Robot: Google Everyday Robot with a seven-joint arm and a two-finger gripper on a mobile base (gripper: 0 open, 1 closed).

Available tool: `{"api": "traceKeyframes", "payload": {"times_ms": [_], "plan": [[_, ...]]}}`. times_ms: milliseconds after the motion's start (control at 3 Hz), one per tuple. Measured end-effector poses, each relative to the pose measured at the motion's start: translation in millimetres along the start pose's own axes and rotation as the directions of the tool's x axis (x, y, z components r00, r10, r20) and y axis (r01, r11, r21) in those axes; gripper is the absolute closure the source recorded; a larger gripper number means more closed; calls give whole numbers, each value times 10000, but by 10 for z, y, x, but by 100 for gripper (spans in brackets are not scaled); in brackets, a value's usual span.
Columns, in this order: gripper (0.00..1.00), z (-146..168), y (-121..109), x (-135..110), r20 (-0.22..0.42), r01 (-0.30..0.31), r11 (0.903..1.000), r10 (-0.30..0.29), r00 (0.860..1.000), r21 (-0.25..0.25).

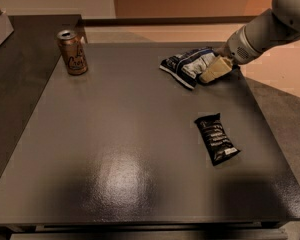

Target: Move blue chip bag near orange can

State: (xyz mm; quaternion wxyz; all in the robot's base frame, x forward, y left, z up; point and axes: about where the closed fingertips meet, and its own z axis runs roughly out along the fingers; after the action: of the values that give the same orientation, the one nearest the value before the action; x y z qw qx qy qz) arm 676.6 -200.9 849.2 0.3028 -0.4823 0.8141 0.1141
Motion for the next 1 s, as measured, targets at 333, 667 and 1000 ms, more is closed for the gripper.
{"api": "traceKeyframes", "payload": {"times_ms": [333,667,1000], "plan": [[63,-47,50,-52,128,142,9999,-141,9998,-47],[87,-135,160,-185,341,233,9997,-230,9992,-94],[100,-230,386,-458,743,551,9977,-521,9959,-390]]}}
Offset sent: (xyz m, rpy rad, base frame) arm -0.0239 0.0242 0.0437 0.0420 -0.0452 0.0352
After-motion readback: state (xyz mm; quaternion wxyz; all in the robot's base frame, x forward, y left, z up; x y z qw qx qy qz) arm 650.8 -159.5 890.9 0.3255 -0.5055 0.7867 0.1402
